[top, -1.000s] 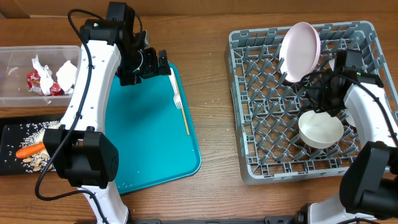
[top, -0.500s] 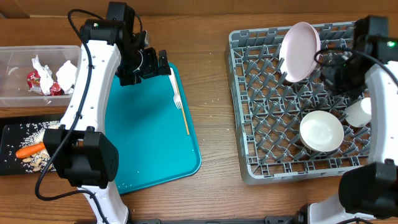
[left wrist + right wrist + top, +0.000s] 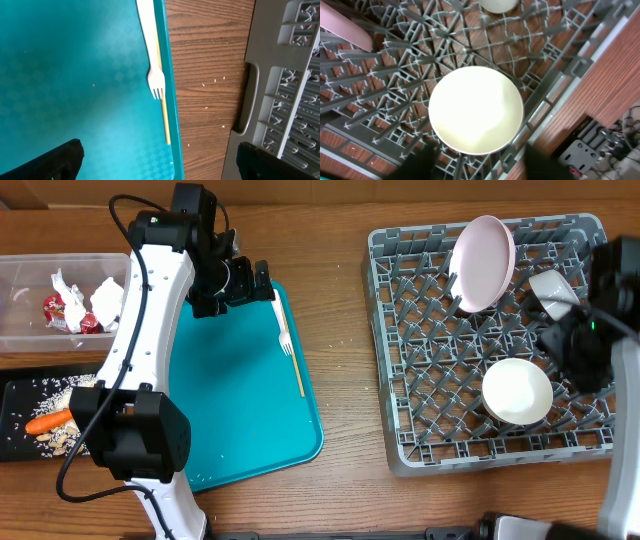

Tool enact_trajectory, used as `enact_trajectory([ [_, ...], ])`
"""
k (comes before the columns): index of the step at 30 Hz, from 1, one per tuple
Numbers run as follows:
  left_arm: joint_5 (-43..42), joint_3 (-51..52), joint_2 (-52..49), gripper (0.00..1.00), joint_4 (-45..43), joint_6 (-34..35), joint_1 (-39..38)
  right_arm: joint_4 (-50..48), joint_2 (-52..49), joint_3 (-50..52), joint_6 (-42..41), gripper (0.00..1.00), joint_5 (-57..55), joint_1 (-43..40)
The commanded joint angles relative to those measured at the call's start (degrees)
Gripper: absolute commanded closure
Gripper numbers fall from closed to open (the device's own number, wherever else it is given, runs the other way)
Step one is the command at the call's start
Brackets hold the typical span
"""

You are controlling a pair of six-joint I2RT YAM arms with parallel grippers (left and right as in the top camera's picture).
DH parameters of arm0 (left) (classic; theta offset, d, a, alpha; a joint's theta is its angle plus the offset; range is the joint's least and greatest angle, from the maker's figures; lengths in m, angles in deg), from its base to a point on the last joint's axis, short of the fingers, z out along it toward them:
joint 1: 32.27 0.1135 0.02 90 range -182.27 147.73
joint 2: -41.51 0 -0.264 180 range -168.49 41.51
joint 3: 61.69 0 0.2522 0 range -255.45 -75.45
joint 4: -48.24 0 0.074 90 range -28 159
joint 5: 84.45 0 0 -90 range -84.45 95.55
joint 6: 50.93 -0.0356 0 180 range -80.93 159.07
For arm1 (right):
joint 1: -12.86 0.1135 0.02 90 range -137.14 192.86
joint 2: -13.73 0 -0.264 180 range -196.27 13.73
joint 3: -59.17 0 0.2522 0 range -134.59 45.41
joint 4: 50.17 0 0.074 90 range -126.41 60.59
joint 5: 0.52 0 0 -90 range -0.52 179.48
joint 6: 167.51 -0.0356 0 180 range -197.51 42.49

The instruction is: Sort waste into correct bins and load items into the dishwasher rack

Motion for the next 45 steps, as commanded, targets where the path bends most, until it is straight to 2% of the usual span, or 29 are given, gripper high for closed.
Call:
enact_trajectory([
  [1,0.33,-0.39,1.49,0.0,-0.07,0.33,-0.13,-1.51,4.37,6.82,-1.95,0.0,1.2,-1.7],
  [7,0.33,-0.39,1.49,0.0,-0.04,0.31,-0.13,-6.73,8.83,20.9,-5.7,0.0,4.55,-2.21],
  [14,0.33,-0.39,1.49,0.0,-0.02,-0.11,-0.13,-14.93,9.31,30.75,-5.79,0.01,10.25,-2.21],
  [18,0.33,-0.39,1.49,0.0,-0.02,-0.11,-0.13,-17.14,9.31,32.72,-5.79,0.19,10.19,-2.21],
  [24,0.33,-0.39,1.49,0.0,-0.02,-0.11,-0.13,-17.27,9.27,32.72,-4.87,0.38,9.09,-2.21],
  [29,0.33,-0.39,1.49,0.0,-0.02,-0.11,-0.13,-17.35,9.27,32.74,-4.46,0.62,8.59,-2.14],
  [33,0.33,-0.39,1.49,0.0,0.04,-0.11,-0.13,-17.33,9.27,32.74,-4.48,0.66,8.63,-2.14],
  [34,0.33,-0.39,1.49,0.0,0.07,-0.11,-0.13,-17.33,9.27,32.74,-4.48,0.76,8.63,-2.14],
  [35,0.33,-0.39,1.49,0.0,0.15,-0.11,-0.13,-17.38,9.27,32.74,-4.48,0.8,8.63,-2.14],
  [36,0.33,-0.39,1.49,0.0,0.22,-0.11,-0.13,-17.44,9.27,32.74,-4.48,0.87,8.63,-2.14],
  [45,0.33,-0.39,1.49,0.0,0.44,-0.11,-0.13,-18.88,9.27,31.04,-4.44,0.96,8.11,-2.14],
])
